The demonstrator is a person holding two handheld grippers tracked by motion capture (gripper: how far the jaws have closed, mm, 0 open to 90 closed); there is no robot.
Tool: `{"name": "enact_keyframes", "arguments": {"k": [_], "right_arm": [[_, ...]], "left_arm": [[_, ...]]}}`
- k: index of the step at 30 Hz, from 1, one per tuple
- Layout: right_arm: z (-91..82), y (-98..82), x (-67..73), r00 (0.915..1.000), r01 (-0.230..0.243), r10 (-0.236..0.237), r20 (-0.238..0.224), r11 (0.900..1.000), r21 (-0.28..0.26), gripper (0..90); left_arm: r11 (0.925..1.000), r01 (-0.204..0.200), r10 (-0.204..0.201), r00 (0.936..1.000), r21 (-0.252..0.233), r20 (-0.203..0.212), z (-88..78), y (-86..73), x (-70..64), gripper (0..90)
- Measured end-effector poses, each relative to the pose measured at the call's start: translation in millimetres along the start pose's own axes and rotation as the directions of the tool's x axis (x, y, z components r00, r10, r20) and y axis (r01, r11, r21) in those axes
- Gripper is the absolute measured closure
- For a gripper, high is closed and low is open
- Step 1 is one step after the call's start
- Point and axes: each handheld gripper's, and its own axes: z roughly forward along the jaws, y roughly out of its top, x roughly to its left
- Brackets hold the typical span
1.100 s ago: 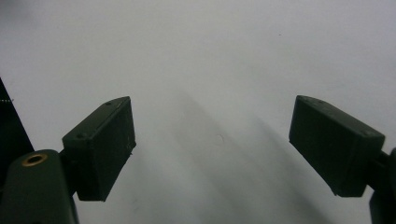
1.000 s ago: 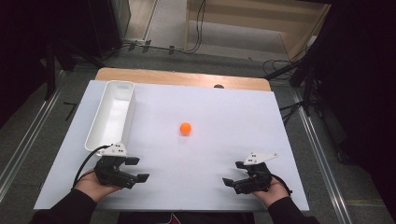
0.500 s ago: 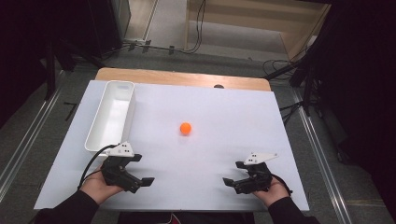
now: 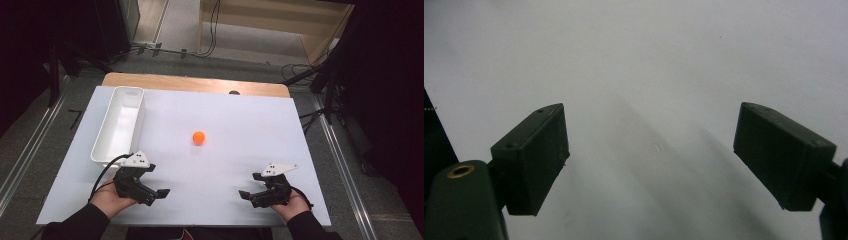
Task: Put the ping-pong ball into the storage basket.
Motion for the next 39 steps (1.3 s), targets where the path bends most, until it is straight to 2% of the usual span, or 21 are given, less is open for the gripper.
{"name": "enact_keyframes", "arguments": {"k": [6,9,16,23,34,37,39], "right_arm": [[-0.2,0.0,0.1,1.0,-0.003,0.003,0.0,1.0,-0.001,13.2],[-0.5,-0.1,0.2,1.0,-0.005,0.005,0.0,1.0,-0.001,13.1],[-0.8,-0.3,0.1,1.0,-0.003,0.003,0.0,1.0,-0.001,13.1],[-1.0,-0.2,0.0,1.0,0.0,0.0,-0.001,1.0,-0.002,13.2],[-1.5,-0.2,0.3,1.0,-0.006,0.006,0.002,1.0,-0.002,13.1],[-1.6,-0.2,0.5,1.0,-0.007,0.007,0.002,1.0,-0.002,13.1],[-1.6,-0.2,0.4,1.0,-0.007,0.007,0.001,1.0,-0.002,13.2]], "left_arm": [[0.9998,-0.002,0.002,0.9997,0.02,-0.025,6.0,2.7,-3.6,0.0],[0.9999,-0.009,0.009,0.9998,0.015,-0.02,8.4,6.3,-4.3,0.0],[1.0,0.007,-0.007,0.9998,0.005,-0.019,11.2,11.3,-3.4,0.0],[0.9997,0.022,-0.022,0.999,-0.004,-0.038,13.7,17.6,-2.9,0.0],[1.0,0.006,-0.006,0.9985,0.0,-0.054,21.3,28.5,-2.9,0.0],[0.9998,0.013,-0.012,0.9973,0.012,-0.073,23.6,31.4,-2.7,0.0],[0.9998,0.02,-0.019,0.9974,0.007,-0.07,24.5,33.4,-2.5,0.0]]}}
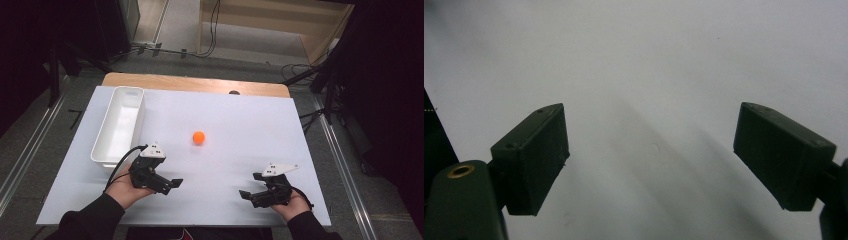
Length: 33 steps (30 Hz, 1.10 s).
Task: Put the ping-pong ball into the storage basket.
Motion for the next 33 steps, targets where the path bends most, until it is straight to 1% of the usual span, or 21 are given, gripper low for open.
{"name": "enact_keyframes", "arguments": {"k": [3,11,23,26,33], "right_arm": [[0.0,-0.1,0.1,1.0,-0.002,0.002,-0.001,1.0,-0.001,13.2],[-0.1,0.0,0.1,1.0,-0.003,0.003,-0.001,1.0,-0.002,13.1],[-0.6,0.0,-0.7,1.0,0.005,-0.005,0.002,1.0,-0.008,13.2],[-0.9,0.1,-0.7,1.0,0.007,-0.007,0.005,1.0,-0.011,13.2],[-0.8,0.1,-0.7,1.0,0.007,-0.007,0.004,1.0,-0.01,13.2]], "left_arm": [[1.0,-0.002,0.002,1.0,-0.001,0.0,0.5,3.2,0.3,0.0],[0.9999,0.013,-0.013,0.9999,-0.002,0.009,3.6,10.9,2.4,0.0],[0.9998,0.013,-0.013,0.9999,-0.015,-0.005,4.8,23.5,6.4,0.0],[0.9999,0.016,-0.016,0.9998,-0.006,-0.007,7.5,27.0,7.5,0.0],[0.9999,0.014,-0.014,0.9998,-0.007,-0.016,12.0,33.9,8.7,0.0]]}}
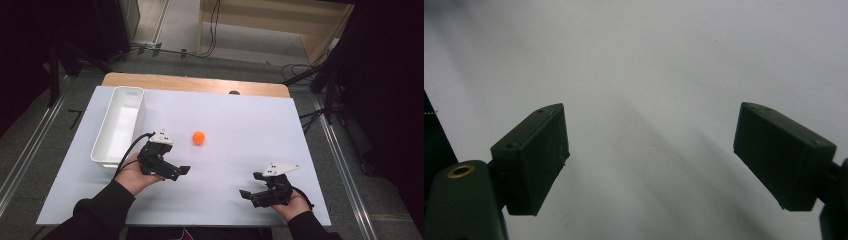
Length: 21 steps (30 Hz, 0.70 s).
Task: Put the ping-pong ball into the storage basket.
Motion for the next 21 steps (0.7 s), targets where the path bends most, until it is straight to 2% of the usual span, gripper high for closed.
{"name": "enact_keyframes", "arguments": {"k": [12,21], "right_arm": [[-0.1,-0.1,0.0,1.0,0.001,-0.001,-0.002,1.0,0.0,13.1],[-0.2,-0.1,-0.1,1.0,0.0,0.0,-0.004,1.0,-0.002,13.1]], "left_arm": [[0.9999,-0.009,0.009,0.9998,-0.007,-0.017,5.8,12.8,3.6,0.0],[0.9998,-0.004,0.004,0.9999,0.02,-0.015,12.7,20.8,8.0,0.0]]}}
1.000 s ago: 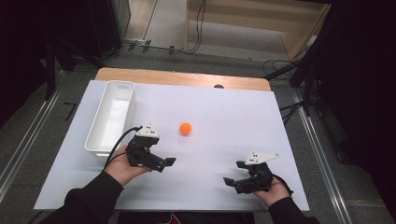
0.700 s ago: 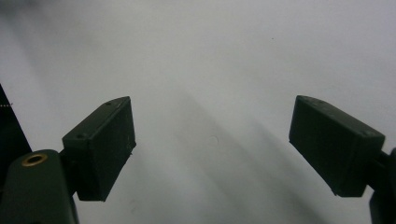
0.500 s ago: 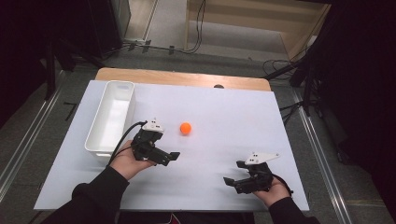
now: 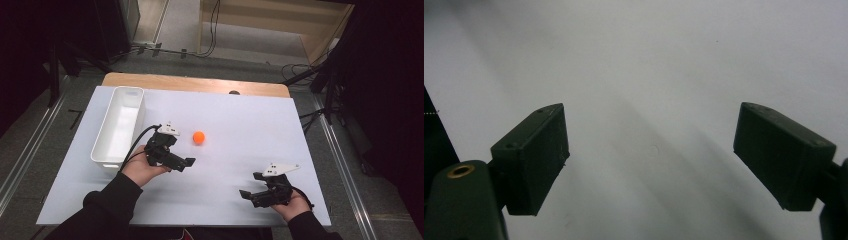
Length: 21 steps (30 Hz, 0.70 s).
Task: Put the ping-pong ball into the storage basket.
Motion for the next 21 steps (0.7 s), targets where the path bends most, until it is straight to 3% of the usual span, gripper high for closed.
{"name": "enact_keyframes", "arguments": {"k": [21], "right_arm": [[-0.4,1.6,-0.1,1.0,-0.009,0.009,0.003,1.0,-0.003,13.2]], "left_arm": [[0.9999,0.012,-0.012,0.9999,-0.01,-0.001,13.9,20.7,9.8,0.1]]}}
